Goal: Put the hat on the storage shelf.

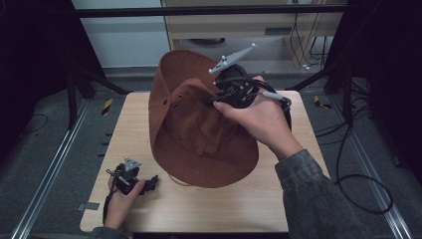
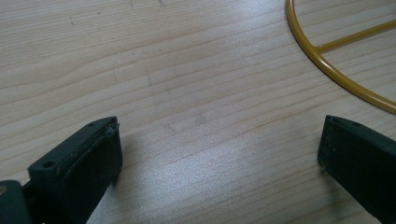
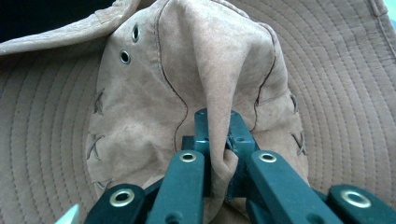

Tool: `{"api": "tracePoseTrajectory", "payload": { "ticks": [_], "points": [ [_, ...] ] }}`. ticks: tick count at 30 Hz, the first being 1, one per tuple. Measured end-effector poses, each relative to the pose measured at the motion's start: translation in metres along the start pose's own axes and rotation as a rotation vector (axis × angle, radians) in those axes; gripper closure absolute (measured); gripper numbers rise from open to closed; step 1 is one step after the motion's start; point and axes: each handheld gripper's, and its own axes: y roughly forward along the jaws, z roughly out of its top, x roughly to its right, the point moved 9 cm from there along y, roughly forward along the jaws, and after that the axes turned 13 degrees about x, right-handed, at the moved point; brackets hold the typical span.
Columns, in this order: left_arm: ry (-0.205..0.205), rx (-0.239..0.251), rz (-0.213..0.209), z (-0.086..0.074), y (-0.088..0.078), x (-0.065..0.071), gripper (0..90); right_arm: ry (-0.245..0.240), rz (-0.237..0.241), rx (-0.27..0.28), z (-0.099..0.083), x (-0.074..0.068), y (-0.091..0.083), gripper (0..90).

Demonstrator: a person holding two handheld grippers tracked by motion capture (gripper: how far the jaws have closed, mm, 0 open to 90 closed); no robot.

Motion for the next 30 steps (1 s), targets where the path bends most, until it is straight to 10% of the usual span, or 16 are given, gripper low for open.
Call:
{"api": "tracePoseTrajectory", "payload": {
  "ticks": [30],
  "points": [
    [-0.003,0.0,-0.002,0.0,0.0,0.001,0.0,0.004,0.027,0.014,0.006,-0.014,0.032,86.3]
  ]
}}
